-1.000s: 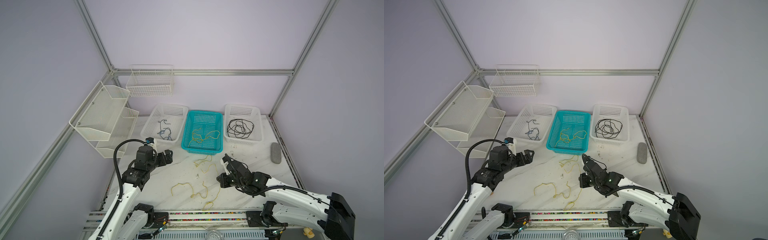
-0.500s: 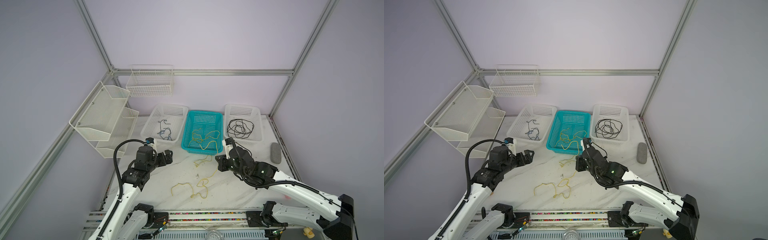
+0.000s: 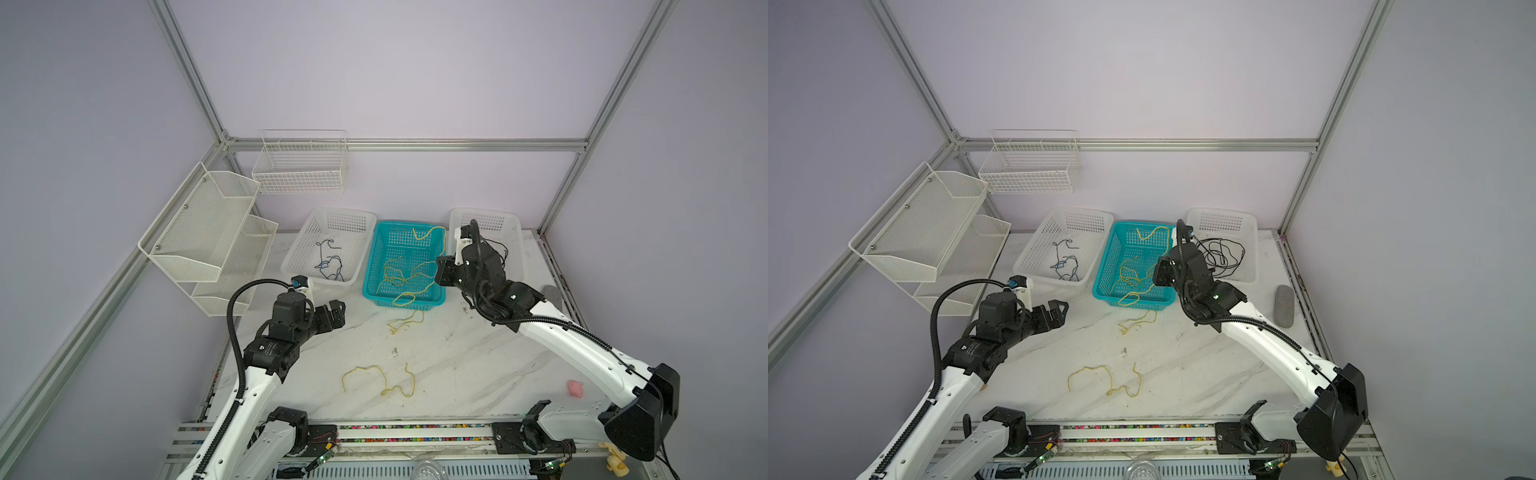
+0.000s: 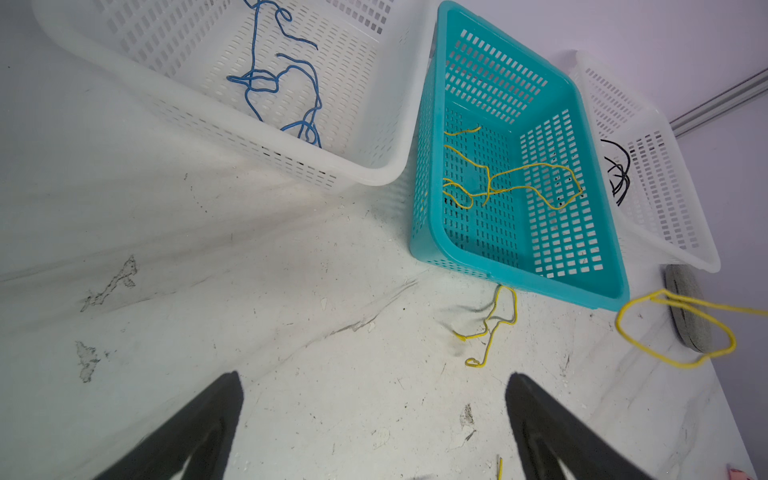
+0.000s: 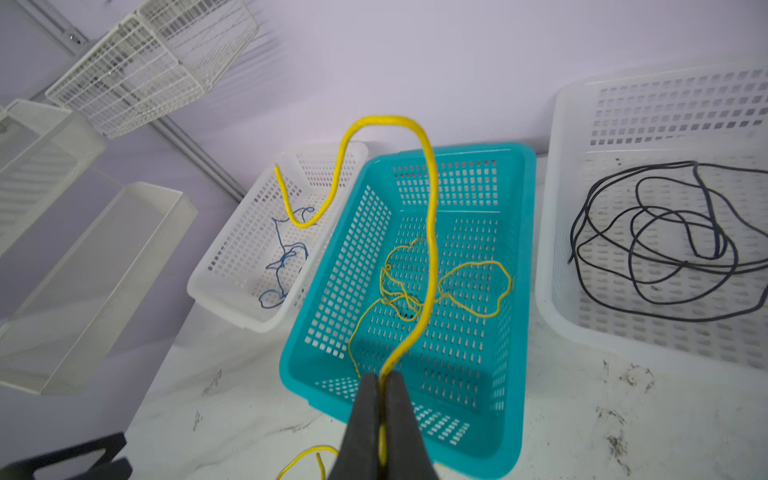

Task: Untangle the cables
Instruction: 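Lift the yellow wire with the right gripper over the teal basket, then lower the yellow wire into the teal basket and open the right gripper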

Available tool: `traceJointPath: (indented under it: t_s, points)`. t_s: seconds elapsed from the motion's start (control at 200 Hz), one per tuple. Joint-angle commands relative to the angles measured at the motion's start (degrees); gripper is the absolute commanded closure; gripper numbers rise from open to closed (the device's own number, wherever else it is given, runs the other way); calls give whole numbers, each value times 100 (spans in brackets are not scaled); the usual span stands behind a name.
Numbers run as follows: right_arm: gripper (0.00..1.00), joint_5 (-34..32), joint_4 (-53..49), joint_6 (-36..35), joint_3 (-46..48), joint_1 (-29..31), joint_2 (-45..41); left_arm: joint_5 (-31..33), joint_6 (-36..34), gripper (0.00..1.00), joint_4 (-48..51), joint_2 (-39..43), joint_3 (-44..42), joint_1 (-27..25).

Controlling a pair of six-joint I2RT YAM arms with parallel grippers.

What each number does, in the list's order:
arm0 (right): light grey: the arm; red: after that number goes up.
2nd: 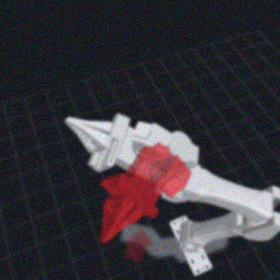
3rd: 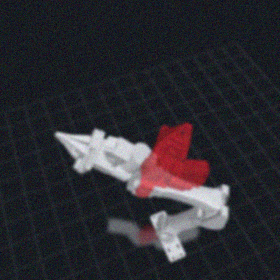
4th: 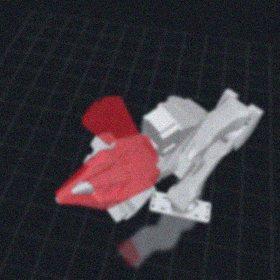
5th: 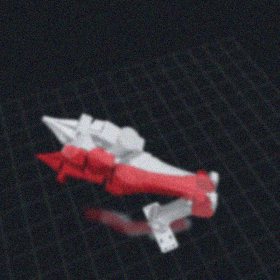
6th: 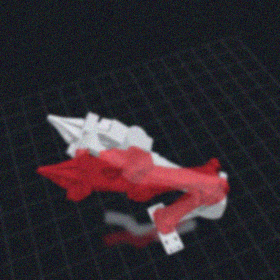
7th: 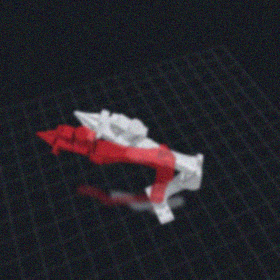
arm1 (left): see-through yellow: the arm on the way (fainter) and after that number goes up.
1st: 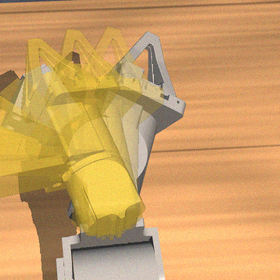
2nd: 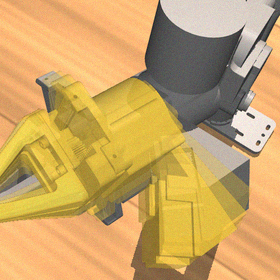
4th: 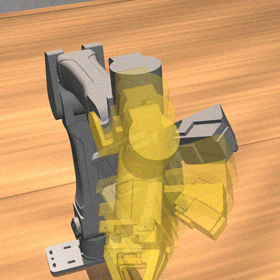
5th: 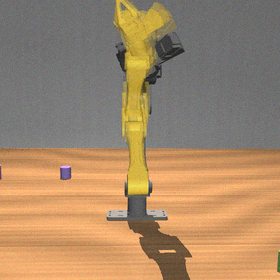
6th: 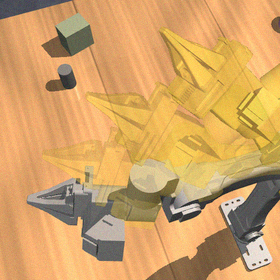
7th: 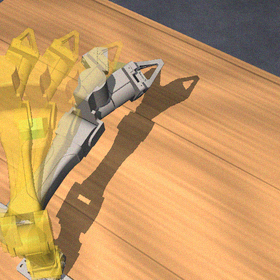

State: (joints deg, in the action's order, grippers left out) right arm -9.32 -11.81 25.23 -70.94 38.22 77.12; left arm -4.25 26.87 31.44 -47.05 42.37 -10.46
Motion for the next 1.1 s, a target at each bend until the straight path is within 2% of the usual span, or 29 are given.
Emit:
traceJointPath:
  t_s: [0.0,0.28,0.67,0.995,1.095]
  points:
    - [100,423,402,65,-282,-280,352,-33,-68,0,-46,-4,-106,22]
    - [100,1092,720,303,-716,-926,1354,-4,-86,0,-11,-24,-98,18]
    - [100,1667,757,475,-1269,-1031,2646,-31,-68,0,-5,-41,-93,21]
    - [100,1799,675,535,-1357,-1030,2870,-32,-94,0,1,-29,-80,19]
    - [90,1836,652,553,-1360,-1035,2887,-32,-95,0,11,-19,-88,20]
